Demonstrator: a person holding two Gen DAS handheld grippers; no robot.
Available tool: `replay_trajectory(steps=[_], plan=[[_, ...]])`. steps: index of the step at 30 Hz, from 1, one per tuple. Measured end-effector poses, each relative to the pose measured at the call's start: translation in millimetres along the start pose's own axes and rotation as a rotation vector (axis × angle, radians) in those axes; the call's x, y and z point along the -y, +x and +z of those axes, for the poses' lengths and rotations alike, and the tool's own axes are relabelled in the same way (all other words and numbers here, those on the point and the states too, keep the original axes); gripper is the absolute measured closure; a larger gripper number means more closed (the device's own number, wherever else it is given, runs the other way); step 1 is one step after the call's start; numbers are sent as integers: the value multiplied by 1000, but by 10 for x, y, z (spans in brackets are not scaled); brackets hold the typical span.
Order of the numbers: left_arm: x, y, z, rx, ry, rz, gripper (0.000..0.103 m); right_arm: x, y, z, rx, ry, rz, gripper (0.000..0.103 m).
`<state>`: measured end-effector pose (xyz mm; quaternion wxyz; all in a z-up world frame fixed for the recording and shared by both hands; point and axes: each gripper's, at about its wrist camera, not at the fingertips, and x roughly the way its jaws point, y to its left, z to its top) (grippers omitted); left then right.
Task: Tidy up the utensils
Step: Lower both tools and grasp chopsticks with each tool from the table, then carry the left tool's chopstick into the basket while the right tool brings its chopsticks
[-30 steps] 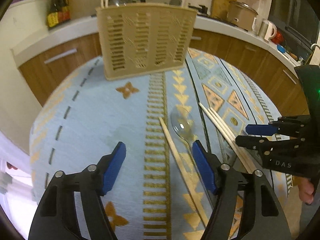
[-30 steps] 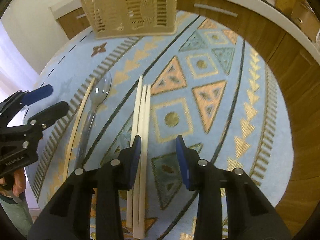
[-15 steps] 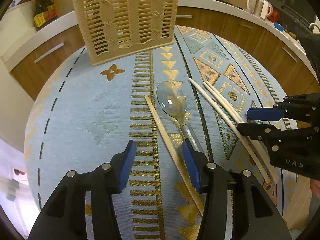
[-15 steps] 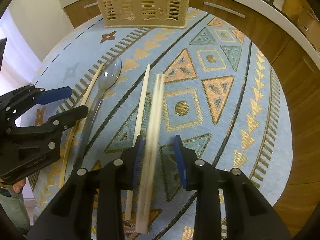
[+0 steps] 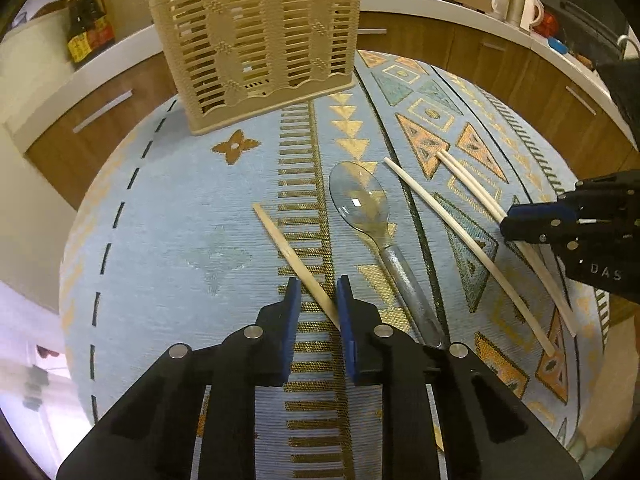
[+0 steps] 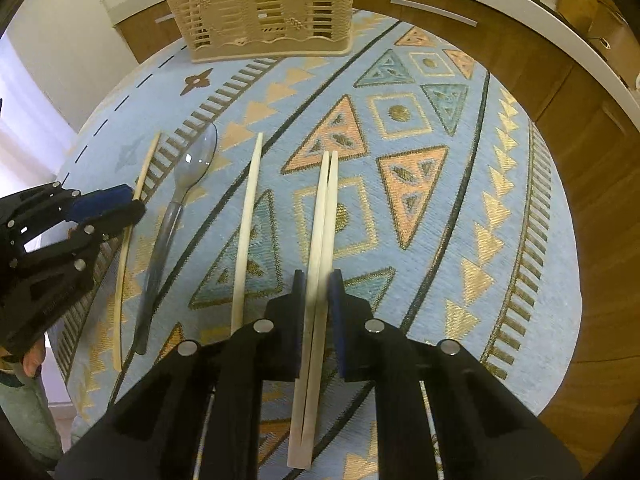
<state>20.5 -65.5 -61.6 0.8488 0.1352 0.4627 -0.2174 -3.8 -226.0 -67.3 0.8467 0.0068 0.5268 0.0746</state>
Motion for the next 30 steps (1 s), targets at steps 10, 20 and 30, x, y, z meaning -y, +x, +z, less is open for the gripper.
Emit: replay_trajectory(steps=[10,20,30], plan=[[150,26,49,-59,28,36,65,58,36,129,-99,-39,70,92],[138,-4,36,-25,-4,52,100,120,61,229,-180,-28,99,94],[-413,-504,154,229,-252,-116,100,48,-463,302,83,-96,239,102]])
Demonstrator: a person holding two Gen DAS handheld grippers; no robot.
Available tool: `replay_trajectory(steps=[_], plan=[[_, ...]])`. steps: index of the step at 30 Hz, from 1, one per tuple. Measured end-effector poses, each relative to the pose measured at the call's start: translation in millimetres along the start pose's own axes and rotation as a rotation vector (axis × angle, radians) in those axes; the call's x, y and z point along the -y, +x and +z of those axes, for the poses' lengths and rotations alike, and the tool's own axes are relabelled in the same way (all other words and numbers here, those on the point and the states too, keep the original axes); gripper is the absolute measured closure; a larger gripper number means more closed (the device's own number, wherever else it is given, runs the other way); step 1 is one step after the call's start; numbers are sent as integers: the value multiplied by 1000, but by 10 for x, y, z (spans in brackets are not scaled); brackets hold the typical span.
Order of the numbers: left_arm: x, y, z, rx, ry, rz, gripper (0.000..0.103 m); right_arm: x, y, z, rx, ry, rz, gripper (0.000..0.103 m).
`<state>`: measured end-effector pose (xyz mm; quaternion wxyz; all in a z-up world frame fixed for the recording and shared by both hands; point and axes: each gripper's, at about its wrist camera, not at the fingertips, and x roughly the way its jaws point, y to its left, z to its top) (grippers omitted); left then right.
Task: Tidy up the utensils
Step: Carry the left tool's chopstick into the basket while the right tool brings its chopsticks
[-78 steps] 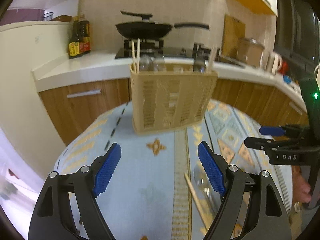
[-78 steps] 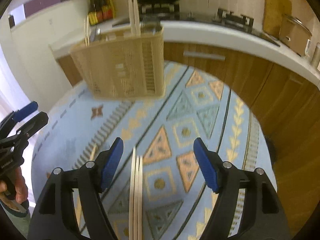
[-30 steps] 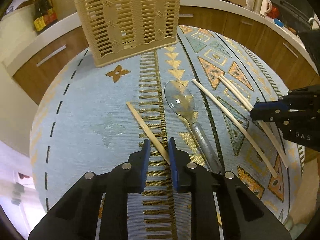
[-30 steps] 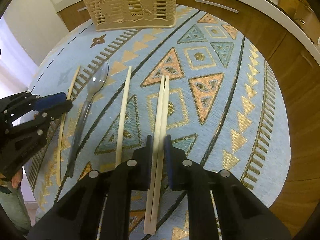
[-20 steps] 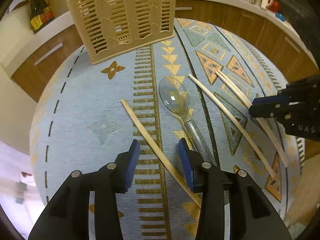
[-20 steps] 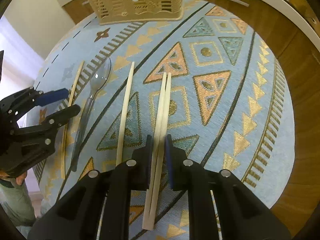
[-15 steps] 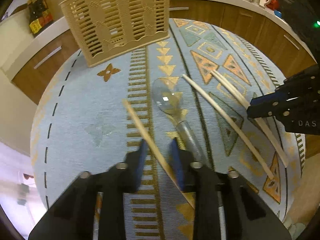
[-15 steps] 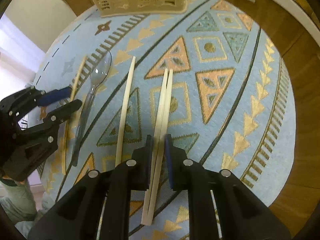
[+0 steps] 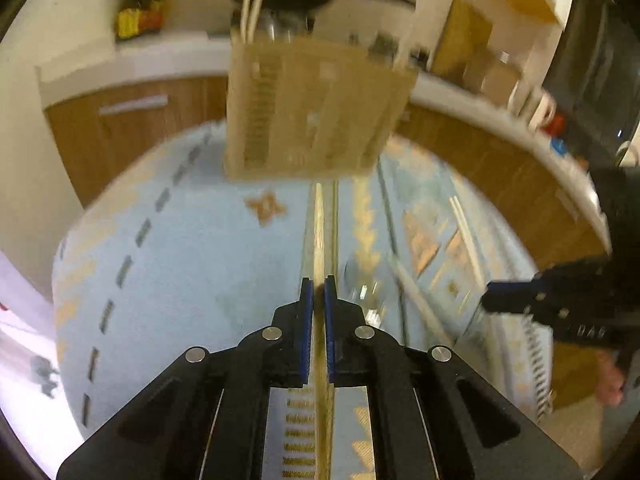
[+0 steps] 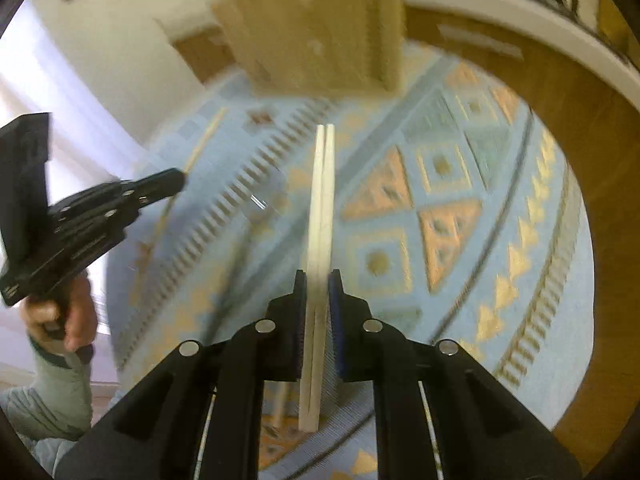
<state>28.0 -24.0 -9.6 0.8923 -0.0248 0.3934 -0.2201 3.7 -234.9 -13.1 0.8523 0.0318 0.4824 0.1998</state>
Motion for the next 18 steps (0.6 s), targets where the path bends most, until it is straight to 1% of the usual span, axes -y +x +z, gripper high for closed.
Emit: replay_trajectory(steps=[1,2,3,4,6,8,10,11,12,13,14,16,18], plan=[[-3,-89,63,40,-7,-6,100,-56,-84,38,47,-27,7,103],[2,-128,100,63,-9,-9,100,-93,-164,57,88,-41,10,103],[13,-195,174,100,-12,-15,100,-158,-273,96,150,-64,28,103],[18,-257,234,132,-14,-21,100,-197,-337,140,186,-75,26,103],[22,-352,345,177,-17,-22,100,-230,-366,249,210,-79,18,103],[-9,-373,445,191,-18,-28,100,-191,-367,309,219,-95,28,103],[-54,-435,467,204,-18,-31,100,-167,-332,325,222,-102,5,102],[-82,-452,459,207,-17,-30,100,-147,-259,314,187,-113,25,100],[-115,-456,438,207,-18,-32,100,-208,-173,293,157,-112,41,98],[-149,-448,413,203,-25,-33,99,-205,-54,270,100,-109,81,93],[-177,-450,398,198,-33,-31,99,-228,36,256,62,-112,110,86],[-226,-415,336,188,-49,-26,99,-352,197,173,-14,-153,154,85],[-252,-405,290,178,-51,-25,99,-577,348,59,-90,-262,140,86]])
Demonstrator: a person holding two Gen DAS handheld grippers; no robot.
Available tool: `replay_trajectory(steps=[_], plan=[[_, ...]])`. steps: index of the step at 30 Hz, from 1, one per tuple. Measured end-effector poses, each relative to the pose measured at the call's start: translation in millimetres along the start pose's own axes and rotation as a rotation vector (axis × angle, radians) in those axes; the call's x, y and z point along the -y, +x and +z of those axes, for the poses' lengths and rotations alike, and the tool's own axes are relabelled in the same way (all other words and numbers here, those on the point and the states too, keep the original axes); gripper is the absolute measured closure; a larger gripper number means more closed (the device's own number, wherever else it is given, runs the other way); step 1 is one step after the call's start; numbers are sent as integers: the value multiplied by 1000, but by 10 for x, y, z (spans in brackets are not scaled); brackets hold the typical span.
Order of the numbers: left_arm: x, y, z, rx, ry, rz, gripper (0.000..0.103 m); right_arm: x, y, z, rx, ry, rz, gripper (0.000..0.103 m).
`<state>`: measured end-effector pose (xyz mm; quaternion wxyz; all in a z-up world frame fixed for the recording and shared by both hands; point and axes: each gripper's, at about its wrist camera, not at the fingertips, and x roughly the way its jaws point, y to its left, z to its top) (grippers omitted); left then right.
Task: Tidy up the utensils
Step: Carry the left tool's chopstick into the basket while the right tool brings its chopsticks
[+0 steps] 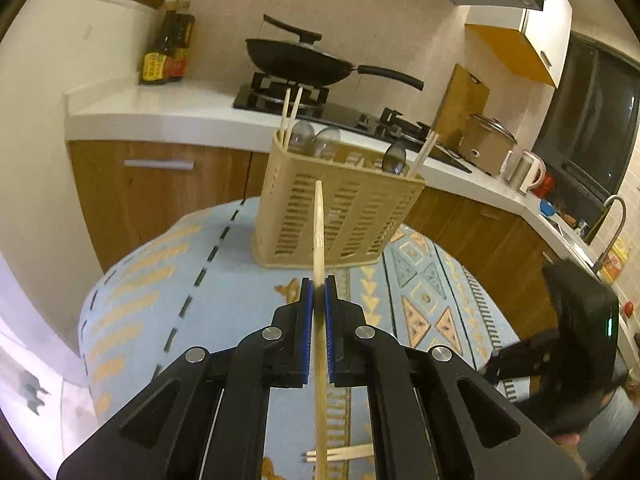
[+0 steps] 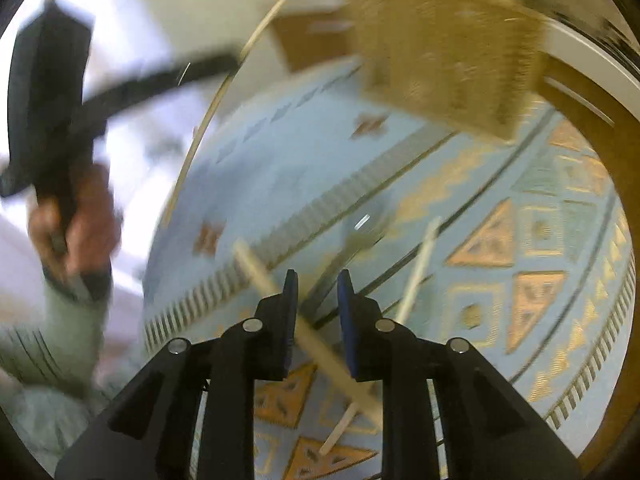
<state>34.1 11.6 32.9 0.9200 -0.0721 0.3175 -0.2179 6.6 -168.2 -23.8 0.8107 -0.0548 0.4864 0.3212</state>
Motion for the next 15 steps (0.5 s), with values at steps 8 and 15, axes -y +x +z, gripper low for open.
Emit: replay_trajectory(steps=[8,15], plan=[[-59,-45,-66,8,13,-4,99,-222,231,-121,-155,-191,-54,56],[3,41,-101,-6,26,-16,99,-208,483,-92,-239,-264,-56,72]])
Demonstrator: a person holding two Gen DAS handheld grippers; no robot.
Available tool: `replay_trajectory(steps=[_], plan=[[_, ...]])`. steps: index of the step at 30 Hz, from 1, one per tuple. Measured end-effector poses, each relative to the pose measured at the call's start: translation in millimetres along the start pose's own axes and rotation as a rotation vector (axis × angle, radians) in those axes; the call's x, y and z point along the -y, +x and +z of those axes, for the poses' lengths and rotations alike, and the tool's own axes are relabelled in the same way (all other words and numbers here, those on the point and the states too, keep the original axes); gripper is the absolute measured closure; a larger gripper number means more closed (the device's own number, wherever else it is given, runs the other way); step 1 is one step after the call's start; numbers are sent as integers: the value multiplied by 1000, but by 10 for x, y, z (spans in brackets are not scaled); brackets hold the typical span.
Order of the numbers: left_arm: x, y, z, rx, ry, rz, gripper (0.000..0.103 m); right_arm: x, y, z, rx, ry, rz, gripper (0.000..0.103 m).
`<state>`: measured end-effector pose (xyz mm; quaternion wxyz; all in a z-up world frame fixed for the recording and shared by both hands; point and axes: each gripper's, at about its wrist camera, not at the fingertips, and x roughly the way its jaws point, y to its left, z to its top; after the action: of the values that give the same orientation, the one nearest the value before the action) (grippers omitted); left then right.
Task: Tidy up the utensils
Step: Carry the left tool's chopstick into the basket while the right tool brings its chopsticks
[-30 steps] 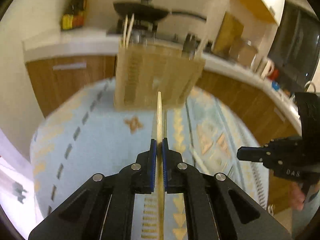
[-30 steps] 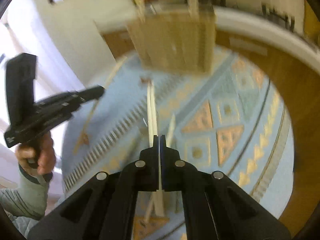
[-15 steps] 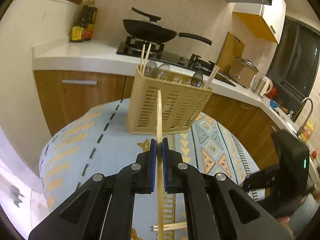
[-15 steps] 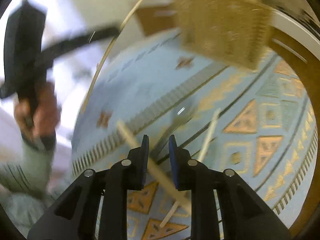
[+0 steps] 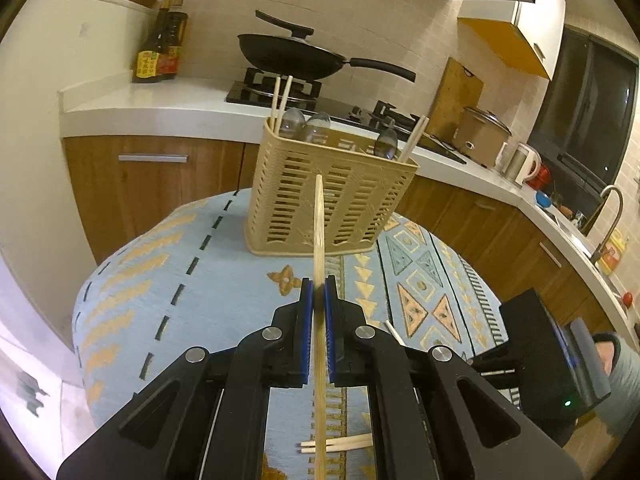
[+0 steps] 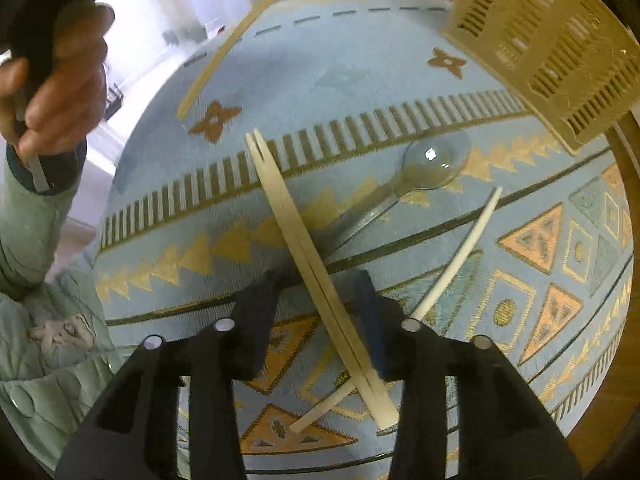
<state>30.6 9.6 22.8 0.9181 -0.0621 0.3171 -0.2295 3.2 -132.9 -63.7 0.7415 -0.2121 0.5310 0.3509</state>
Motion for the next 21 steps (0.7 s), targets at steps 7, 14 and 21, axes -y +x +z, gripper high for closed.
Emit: replay_trajectory(steps=[7,14,21], plan=[[-49,-32,63,40,-2,-1,99,96,-50,52,-17,20,-9,93],[-70,-239,569,232,-15,-28,99,328,-956,97,366,117,-6,93],[138,-325,1203,411,34,-24,99,631,-1827,346,760,172,-148,93]])
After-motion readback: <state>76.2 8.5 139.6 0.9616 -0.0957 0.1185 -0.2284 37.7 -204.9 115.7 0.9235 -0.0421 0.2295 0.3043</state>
